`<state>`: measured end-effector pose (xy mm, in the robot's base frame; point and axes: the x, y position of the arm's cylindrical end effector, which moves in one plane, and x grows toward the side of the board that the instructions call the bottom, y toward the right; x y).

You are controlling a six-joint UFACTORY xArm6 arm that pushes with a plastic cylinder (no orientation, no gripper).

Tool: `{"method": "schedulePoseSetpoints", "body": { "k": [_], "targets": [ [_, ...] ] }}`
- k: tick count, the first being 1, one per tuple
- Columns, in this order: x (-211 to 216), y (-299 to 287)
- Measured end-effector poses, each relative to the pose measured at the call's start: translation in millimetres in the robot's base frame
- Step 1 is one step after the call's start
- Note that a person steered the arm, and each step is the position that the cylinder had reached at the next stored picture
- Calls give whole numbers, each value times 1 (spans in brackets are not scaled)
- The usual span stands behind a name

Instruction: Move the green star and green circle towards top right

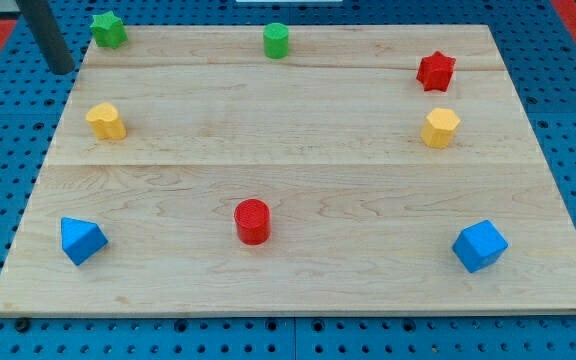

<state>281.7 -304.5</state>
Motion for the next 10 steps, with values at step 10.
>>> {"method": "schedulePoseSetpoints", "body": {
  "k": [10],
  "targets": [
    [-80, 234]
  ]
}}
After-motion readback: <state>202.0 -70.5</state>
